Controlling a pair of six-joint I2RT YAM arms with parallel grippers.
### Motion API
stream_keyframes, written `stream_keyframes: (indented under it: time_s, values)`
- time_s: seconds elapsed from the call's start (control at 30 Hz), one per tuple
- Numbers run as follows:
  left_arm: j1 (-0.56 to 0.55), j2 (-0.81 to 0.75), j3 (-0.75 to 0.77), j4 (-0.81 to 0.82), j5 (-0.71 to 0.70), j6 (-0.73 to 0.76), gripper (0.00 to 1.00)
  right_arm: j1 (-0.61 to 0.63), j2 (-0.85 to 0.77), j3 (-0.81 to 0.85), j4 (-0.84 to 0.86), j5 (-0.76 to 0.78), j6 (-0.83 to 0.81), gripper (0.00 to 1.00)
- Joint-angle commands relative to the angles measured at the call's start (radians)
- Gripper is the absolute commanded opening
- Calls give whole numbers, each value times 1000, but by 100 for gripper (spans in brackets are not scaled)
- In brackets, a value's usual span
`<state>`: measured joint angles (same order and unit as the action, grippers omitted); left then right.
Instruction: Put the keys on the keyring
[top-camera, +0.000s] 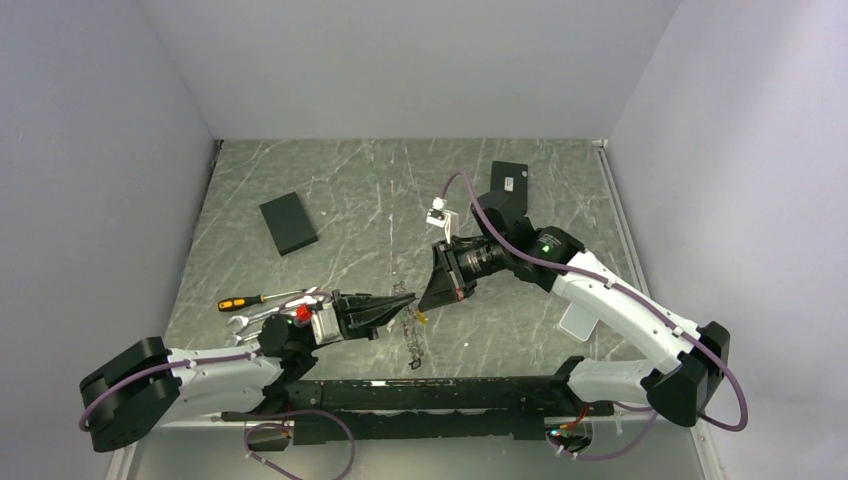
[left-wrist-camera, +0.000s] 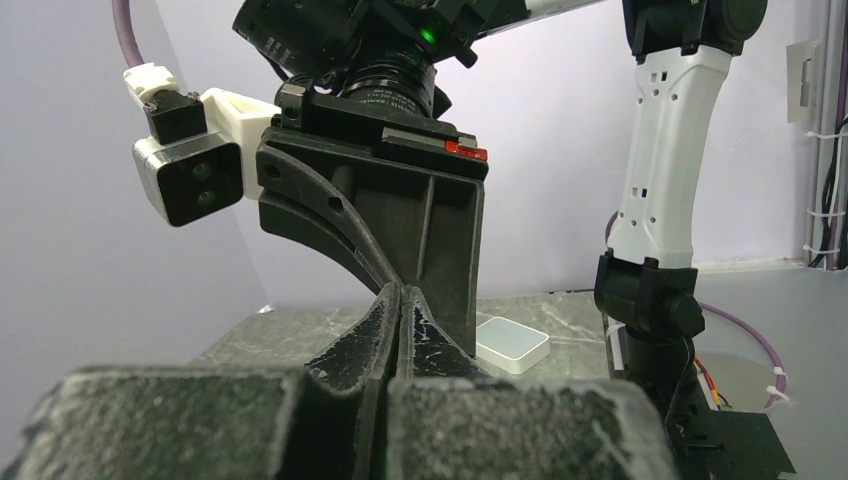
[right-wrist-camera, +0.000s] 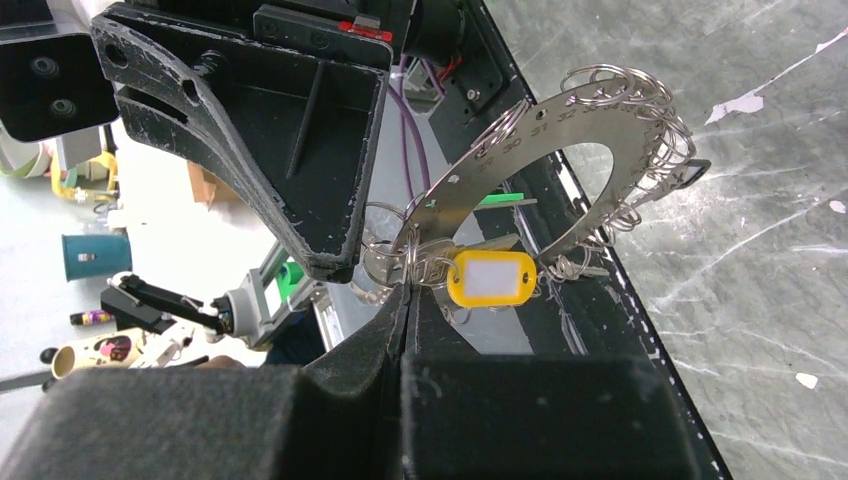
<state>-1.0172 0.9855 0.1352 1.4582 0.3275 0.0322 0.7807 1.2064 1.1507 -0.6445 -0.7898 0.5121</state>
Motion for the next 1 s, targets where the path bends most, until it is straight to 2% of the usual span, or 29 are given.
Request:
stream_keyframes:
  time_s: [0.0, 0.37, 0.6, 0.97]
  values:
    - [3, -16, 34, 94, 11, -15, 0, 5, -15, 46, 33, -2, -7, 0]
    - [3, -11, 37, 93, 30, -10, 0, 43, 20, 72, -45, -57, -96, 0]
    - [4, -50, 41, 44, 43, -3, 0, 96, 49, 109, -159, 14, -206, 0]
    - [5, -165, 45, -91, 56, 20, 0, 94, 25, 88, -153, 30, -214, 0]
